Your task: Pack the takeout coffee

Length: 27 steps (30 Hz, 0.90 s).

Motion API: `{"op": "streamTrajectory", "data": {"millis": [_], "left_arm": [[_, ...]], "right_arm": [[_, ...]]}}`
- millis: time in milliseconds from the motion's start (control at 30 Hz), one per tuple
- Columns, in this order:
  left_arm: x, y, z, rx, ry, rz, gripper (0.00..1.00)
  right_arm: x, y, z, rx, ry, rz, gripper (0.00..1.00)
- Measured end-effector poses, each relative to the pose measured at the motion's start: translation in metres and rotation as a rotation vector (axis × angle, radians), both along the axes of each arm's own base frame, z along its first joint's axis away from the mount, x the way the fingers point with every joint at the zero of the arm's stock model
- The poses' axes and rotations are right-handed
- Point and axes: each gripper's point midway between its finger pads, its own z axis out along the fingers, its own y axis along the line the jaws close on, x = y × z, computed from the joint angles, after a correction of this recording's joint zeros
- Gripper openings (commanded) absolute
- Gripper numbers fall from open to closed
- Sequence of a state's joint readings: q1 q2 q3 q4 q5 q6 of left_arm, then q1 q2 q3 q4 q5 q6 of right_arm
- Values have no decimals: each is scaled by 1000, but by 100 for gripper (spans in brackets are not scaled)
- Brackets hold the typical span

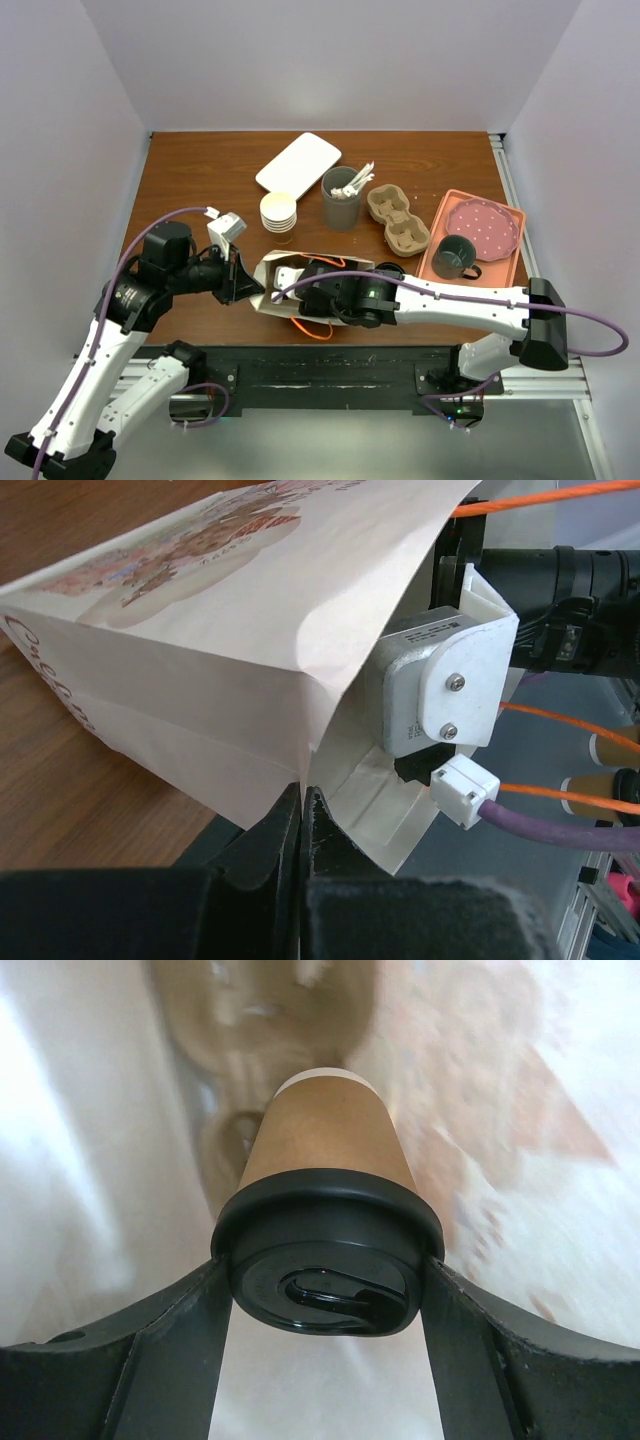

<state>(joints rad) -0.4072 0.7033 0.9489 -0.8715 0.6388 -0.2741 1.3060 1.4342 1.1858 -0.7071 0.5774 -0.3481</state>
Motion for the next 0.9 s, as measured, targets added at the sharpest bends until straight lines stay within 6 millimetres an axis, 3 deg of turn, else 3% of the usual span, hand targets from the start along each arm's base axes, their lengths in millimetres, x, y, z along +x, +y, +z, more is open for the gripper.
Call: {"op": "streamTrajectory", "data": {"millis": [367,633,900], "left_arm": [[-3,11,10,33,-16,48,0],[-8,14,-9,51,7,52,0],[-8,15,-13,56,-4,50,0]], "right_arm": [[-7,6,0,21,53,28,38],[-10,2,-3,-9,71,46,38],[-10,0,-8,-26,70,56,38]]}}
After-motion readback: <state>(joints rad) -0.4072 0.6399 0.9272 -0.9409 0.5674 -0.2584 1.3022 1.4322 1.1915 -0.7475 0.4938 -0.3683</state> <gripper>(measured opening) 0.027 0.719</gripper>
